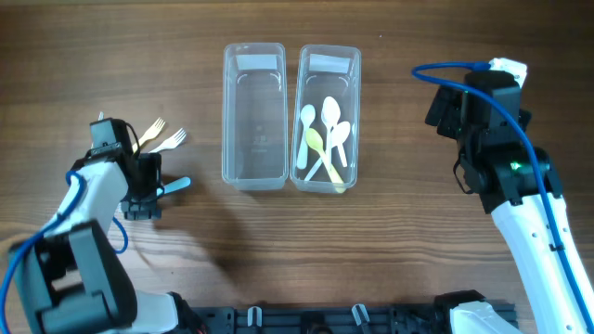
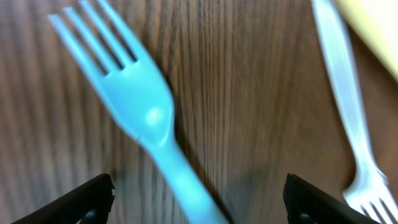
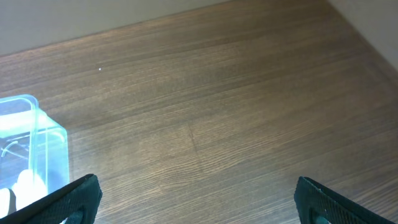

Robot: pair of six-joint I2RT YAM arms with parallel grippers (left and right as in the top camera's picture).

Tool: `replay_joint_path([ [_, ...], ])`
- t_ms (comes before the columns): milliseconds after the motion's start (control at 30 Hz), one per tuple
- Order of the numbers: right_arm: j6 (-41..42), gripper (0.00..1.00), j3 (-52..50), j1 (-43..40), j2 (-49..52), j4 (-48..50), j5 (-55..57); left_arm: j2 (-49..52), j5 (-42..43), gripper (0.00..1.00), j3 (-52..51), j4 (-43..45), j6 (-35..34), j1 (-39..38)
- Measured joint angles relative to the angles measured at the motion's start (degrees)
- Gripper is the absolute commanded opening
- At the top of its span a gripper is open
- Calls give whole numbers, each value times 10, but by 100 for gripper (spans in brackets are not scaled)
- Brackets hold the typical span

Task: Pack container
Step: 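Close the left gripper on the light-blue fork and lift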

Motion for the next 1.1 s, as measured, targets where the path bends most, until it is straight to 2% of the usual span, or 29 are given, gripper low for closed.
replay_joint_path([
  [100, 0, 100, 0, 0, 0, 0, 0, 20, -1, 71, 7, 7, -4, 0],
  [200, 0, 100, 0, 0, 0, 0, 0, 26, -5, 50, 11, 4, -7, 0],
  [267, 0, 100, 0, 0, 0, 0, 0, 29, -10, 46, 13, 2, -7, 0],
  [367, 0, 100, 0, 0, 0, 0, 0, 30, -11, 32, 13, -1, -8, 0],
  [500, 0, 100, 0, 0, 0, 0, 0, 33, -12, 20, 13, -9, -6, 0],
  [533, 0, 100, 0, 0, 0, 0, 0, 33, -13, 9, 13, -11, -7, 0],
  [567, 0, 100, 0, 0, 0, 0, 0, 33, -14, 4, 13, -13, -8, 0],
  [933, 0, 100, 0, 0, 0, 0, 0, 30, -9, 4, 16, -22, -5, 8],
  [1100, 0, 100, 0, 0, 0, 0, 0, -32, -7, 4, 20, -101, 52, 39],
])
